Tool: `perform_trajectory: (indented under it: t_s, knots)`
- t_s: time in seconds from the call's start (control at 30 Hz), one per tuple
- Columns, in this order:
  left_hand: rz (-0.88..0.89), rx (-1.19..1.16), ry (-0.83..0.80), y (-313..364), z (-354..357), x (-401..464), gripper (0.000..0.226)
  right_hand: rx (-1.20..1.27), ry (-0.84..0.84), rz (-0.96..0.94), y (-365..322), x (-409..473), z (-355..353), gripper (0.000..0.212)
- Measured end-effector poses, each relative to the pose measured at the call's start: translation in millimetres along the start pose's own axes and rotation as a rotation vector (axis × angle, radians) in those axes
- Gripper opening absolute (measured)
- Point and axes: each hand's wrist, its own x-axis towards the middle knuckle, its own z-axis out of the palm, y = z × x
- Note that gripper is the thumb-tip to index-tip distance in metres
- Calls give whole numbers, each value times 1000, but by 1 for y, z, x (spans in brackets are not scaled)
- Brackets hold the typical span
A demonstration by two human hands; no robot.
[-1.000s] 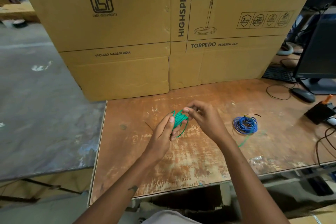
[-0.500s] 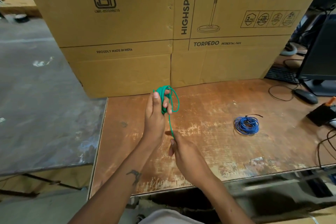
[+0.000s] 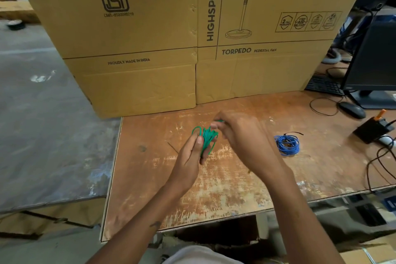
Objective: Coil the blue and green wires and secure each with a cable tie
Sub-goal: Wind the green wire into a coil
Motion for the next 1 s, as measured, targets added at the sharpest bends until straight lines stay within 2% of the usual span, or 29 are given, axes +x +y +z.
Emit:
perform_trajectory:
  t_s: [0.1,0.23,0.3,0.37,0.47,0.6,0.67,0.77,0.9,1.0]
  knots:
    - [-31,-65,5,3,2,-4,37,95,5,-48,32,20,17,36]
    - [-47,-187,3,14,-7,3,44,368,-72,-143,60,28,55,20]
    - [-37,-250,37,20,-10,8,43,428,-85,-117,62,20,76,32]
    - [-32,-263,87,23,-12,12,47,493,-40,-73,54,6,92,38]
    - [-60,-296,164,25,-14,19,55,620,38,35,31,-16,114,29]
    - [-61,-427,213,26,-10,22,54,822,18,332,-1,-39,129,25]
    - [-93,-495,251,26,-7,21,55,846,6,392,-19,-47,127,27]
    - [-106,-436,297,20,0,19,53,675,-48,362,-37,-50,118,27]
    - [-49,-214,243,8,0,17,53,230,-164,225,-42,-45,100,29]
    - [-46,-82,135,-3,-1,15,46,-137,-39,123,-41,-43,82,26]
